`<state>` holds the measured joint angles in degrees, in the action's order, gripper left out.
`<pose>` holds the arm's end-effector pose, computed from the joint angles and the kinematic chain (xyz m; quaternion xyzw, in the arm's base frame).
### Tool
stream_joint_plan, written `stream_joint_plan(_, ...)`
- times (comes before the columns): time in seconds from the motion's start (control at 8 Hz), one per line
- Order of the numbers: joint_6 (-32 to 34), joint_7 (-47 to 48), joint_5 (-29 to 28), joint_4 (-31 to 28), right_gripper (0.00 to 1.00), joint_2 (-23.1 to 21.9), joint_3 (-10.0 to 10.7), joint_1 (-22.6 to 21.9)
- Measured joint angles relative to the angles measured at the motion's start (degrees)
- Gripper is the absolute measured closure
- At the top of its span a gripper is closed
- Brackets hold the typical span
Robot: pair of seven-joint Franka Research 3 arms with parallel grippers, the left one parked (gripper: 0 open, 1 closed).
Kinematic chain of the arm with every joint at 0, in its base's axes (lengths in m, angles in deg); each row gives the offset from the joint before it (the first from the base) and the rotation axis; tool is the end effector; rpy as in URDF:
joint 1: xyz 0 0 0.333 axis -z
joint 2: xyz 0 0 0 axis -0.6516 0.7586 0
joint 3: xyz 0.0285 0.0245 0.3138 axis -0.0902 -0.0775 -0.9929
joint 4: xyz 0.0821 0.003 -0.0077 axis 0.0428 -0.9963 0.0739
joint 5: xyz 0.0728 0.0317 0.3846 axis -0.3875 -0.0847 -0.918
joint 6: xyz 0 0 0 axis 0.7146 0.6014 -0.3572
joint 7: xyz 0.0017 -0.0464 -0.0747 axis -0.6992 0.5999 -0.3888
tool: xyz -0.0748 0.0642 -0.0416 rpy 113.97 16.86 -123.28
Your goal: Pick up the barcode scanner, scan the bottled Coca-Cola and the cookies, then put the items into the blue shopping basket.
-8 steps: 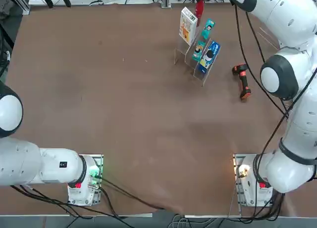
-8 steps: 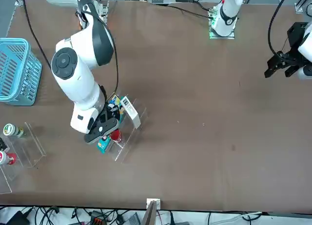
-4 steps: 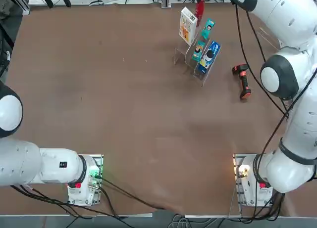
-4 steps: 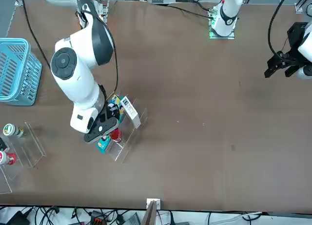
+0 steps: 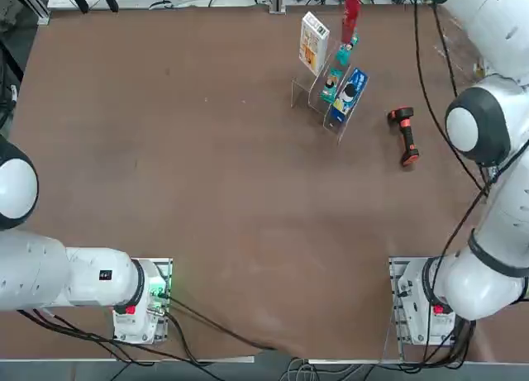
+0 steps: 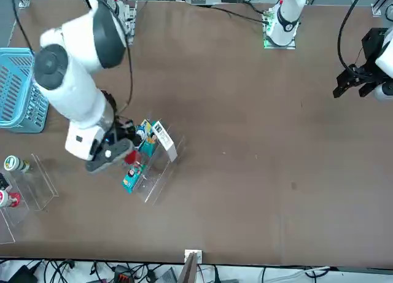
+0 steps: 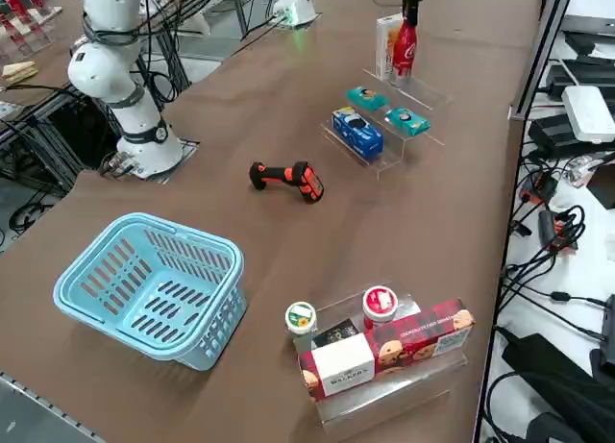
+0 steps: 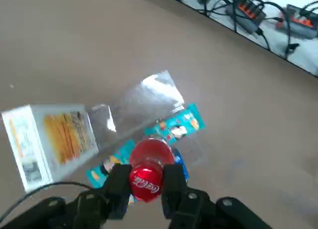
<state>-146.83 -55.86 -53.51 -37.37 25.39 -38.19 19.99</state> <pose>0.6690 0.2507 0.5581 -0.9704 -0.2377 -0.0421 0.0042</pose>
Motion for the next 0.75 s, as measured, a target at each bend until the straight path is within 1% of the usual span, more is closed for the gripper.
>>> stream_joint_plan(0.25, 5.96, -6.3, -0.04, 0.28, 0.64, -3.04, 0.26, 4.11)
stream_joint_plan(0.38, 9.26, -10.47, -0.03, 0.36, 0.64, -4.79, 0.5, 7.37)
stream_joint_plan(0.62, 16.03, -18.95, 0.0, 0.37, 0.64, -7.95, 0.8, 15.47)
stream_joint_plan(0.75, 18.44, -22.75, 0.03, 0.17, 0.64, -8.76, 0.89, 19.59)
